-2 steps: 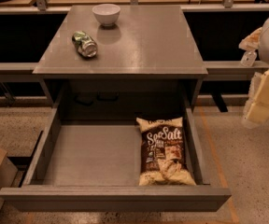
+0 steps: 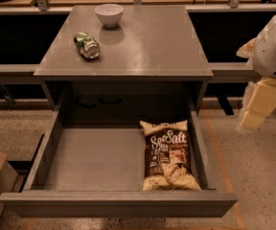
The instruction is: Pick brown chip bag from top drawer and place on counter
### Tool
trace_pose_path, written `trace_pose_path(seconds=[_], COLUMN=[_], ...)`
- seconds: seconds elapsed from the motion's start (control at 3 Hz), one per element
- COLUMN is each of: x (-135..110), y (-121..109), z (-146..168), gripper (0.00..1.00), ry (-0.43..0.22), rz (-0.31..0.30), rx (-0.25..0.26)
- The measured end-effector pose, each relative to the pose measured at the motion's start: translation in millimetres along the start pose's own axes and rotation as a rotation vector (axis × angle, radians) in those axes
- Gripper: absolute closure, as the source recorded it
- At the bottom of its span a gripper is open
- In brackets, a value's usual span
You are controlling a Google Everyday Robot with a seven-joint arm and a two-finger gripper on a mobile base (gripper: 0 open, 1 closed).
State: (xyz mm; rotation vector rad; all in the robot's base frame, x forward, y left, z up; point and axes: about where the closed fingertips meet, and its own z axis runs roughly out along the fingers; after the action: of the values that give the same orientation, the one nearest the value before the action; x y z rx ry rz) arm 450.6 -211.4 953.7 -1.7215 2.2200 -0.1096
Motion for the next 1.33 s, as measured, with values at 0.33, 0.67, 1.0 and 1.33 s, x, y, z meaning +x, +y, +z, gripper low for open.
trace_pose_path(seconds=[0.33, 0.67, 1.0, 1.33], x=[-3, 0, 0, -4], y=[-6, -7, -4, 0], z=[36, 42, 51, 67], gripper=[0.0, 0.0, 0.0, 0.0], ry=[0.04, 0.056, 0.076, 0.077], rz=[-0.002, -0.001, 0.003, 0.013], rx=[0.02, 0.029, 0.007, -0.024])
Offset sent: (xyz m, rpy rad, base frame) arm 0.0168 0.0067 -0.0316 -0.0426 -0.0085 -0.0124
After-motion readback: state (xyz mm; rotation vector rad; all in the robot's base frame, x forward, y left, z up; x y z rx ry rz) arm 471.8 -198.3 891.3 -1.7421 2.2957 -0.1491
